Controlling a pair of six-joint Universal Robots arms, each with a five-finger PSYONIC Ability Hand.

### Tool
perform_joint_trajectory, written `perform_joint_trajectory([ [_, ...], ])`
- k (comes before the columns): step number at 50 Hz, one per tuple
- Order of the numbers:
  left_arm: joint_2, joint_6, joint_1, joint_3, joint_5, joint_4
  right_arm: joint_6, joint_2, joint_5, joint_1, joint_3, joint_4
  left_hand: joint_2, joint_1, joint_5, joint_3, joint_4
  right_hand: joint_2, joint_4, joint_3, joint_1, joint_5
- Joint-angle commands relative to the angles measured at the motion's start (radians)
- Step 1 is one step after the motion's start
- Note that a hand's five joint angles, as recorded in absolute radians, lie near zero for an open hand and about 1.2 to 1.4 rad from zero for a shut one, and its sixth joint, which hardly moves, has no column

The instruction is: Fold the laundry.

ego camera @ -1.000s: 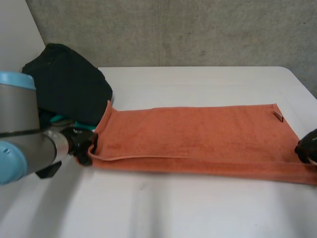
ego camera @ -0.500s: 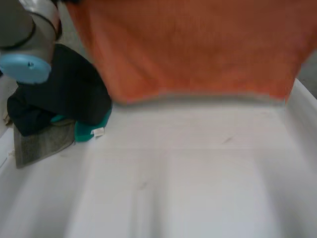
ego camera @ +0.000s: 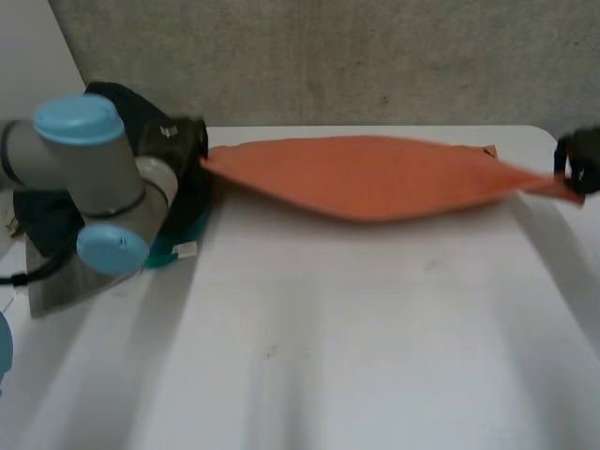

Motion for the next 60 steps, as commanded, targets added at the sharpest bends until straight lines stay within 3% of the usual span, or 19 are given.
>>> perform_joint_trajectory([
  [1, 0.091, 0.129, -0.019, -0.221, 0.001, -0.128, -0.248, -0.051, 0.0, -0.078, 0.156, 0.217, 0.195, 0.239, 0.229, 0.206, 0.2, 0.221, 0.198, 0.206, 0.259, 0.186],
  [9, 0.251, 0.189, -0.045, -0.506, -0.005, -0.396, -0.748, -0.181, 0.009, -0.221, 0.254, 0.703, 0.195, 0.239, 0.229, 0.206, 0.2, 0.221, 0.198, 0.206, 0.259, 0.186],
  [12, 0.272, 0.192, -0.051, -0.548, 0.01, -0.41, -0.837, -0.192, 0.024, -0.236, 0.248, 0.79, 0.195, 0.239, 0.229, 0.206, 0.2, 0.221, 0.198, 0.206, 0.259, 0.186],
  [15, 0.28, 0.195, -0.05, -0.553, 0.024, -0.403, -0.828, -0.189, 0.038, -0.222, 0.231, 0.802, 0.195, 0.239, 0.229, 0.206, 0.2, 0.221, 0.198, 0.206, 0.259, 0.186],
  [19, 0.272, 0.186, -0.022, -0.508, 0.021, -0.377, -0.767, -0.157, 0.032, -0.172, 0.184, 0.726, 0.195, 0.239, 0.229, 0.206, 0.2, 0.221, 0.198, 0.206, 0.259, 0.186],
  [27, 0.17, 0.138, 0.023, -0.263, 0.013, -0.303, -0.582, -0.034, 0.027, -0.078, 0.02, 0.401, 0.195, 0.239, 0.229, 0.206, 0.2, 0.221, 0.198, 0.206, 0.259, 0.186],
  [34, -0.014, 0.069, 0.016, 0.059, -0.033, -0.315, -0.427, 0.109, 0.026, 0.002, -0.143, 0.138, 0.195, 0.239, 0.229, 0.206, 0.2, 0.221, 0.198, 0.206, 0.259, 0.186],
  [40, -0.234, 0.069, -0.01, 0.405, -0.093, -0.334, -0.287, 0.271, 0.105, 0.066, -0.301, -0.09, 0.195, 0.239, 0.229, 0.206, 0.2, 0.221, 0.198, 0.206, 0.259, 0.186],
  [51, -0.47, 0.132, -0.028, 0.801, -0.144, -0.38, -0.245, 0.542, 0.135, 0.114, -0.609, -0.177, 0.195, 0.239, 0.229, 0.206, 0.2, 0.221, 0.198, 0.206, 0.259, 0.186],
  [52, -0.476, 0.14, -0.031, 0.817, -0.13, -0.378, -0.245, 0.56, 0.138, 0.117, -0.628, -0.169, -0.046, -0.002, -0.012, -0.035, -0.04, 0.055, 0.032, 0.04, 0.093, 0.02],
  [54, -0.483, 0.149, -0.042, 0.837, -0.095, -0.369, -0.242, 0.593, 0.144, 0.126, -0.661, -0.144, -0.743, -0.699, -0.709, -0.732, -0.738, -0.963, -0.986, -0.978, -0.926, -0.999],
  [55, -0.481, 0.156, -0.054, 0.836, -0.069, -0.36, -0.245, 0.615, 0.16, 0.137, -0.686, -0.106, -1.027, -0.982, -0.993, -1.016, -1.021, -1.001, -1.024, -1.016, -0.963, -1.036],
  [60, -0.432, 0.186, -0.076, 0.761, -0.074, -0.332, -0.227, 0.589, 0.176, 0.132, -0.689, -0.005, -1.027, -0.982, -0.993, -1.016, -1.021, -1.001, -1.024, -1.016, -0.963, -1.036],
])
